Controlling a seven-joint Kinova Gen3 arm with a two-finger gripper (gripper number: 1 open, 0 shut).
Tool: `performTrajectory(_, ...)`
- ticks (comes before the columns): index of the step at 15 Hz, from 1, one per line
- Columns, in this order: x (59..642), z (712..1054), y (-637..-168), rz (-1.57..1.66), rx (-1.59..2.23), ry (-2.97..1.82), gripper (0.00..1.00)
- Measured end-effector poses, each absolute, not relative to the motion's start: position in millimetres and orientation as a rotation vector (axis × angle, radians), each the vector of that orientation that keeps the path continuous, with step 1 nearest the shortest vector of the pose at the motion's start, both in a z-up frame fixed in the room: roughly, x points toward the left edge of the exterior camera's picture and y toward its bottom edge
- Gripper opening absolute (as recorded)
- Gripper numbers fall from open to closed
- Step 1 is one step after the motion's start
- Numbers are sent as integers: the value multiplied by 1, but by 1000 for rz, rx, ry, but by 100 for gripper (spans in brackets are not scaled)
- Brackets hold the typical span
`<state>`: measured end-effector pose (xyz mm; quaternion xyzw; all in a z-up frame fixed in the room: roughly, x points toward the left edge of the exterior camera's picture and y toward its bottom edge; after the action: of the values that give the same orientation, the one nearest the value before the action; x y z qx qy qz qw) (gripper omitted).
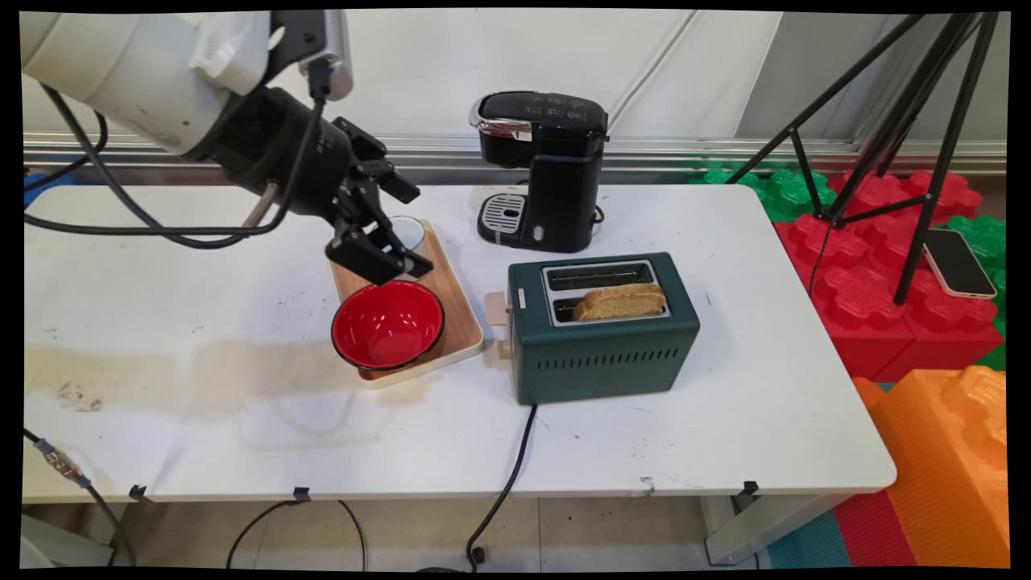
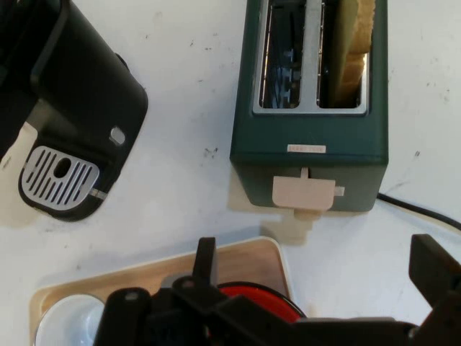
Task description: Press the toaster switch
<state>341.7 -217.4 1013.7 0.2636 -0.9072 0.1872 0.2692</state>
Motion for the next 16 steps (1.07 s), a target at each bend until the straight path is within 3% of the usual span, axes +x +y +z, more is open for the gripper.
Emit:
performTrajectory(8, 341, 1012, -217, 479, 724, -2461, 100)
performTrajectory(16, 318, 989, -250, 448, 723, -2522, 100)
